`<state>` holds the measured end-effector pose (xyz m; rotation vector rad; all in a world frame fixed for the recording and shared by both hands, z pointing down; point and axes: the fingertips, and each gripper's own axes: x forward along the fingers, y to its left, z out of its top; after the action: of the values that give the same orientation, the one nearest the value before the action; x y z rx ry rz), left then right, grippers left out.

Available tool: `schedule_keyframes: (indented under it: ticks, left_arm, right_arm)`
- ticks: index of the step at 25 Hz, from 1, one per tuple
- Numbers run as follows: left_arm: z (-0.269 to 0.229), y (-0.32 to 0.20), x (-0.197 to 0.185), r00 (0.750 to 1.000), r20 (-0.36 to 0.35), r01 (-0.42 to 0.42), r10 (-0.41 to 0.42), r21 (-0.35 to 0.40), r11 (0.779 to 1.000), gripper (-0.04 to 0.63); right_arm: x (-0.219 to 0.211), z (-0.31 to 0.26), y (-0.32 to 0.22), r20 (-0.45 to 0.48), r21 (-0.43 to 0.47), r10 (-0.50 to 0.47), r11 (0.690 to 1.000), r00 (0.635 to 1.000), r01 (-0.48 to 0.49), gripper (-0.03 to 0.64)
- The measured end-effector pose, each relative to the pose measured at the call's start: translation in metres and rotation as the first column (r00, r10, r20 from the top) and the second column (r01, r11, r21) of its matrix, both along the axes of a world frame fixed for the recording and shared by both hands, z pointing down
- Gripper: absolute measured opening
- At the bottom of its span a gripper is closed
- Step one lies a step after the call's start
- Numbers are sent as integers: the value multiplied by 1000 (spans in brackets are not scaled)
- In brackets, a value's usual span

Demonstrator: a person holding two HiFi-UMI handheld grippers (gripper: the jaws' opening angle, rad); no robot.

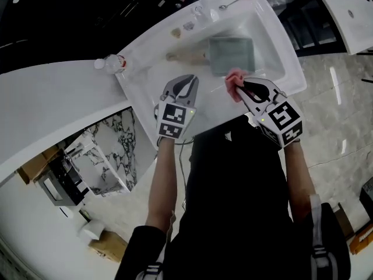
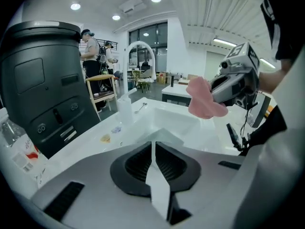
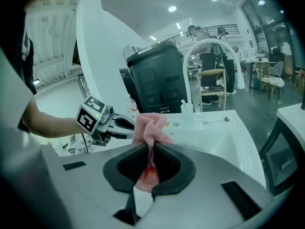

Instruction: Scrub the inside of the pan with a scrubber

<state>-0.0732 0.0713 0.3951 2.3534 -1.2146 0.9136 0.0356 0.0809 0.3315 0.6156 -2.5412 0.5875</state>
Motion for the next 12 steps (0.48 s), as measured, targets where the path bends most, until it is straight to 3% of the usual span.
schedule_keyframes:
  ticks: [5,12]
  left_arm:
    - [42,-21,0,996,90,-9,15,-68,998,46]
    - [82,-35,2,985,155,-58,80,-143,988,48]
  right_arm:
    - [-1,30,-17,-28,-45,-30,999,999,29,44]
    - [3,70,-29,-71,-113,-41,993,997,33,44]
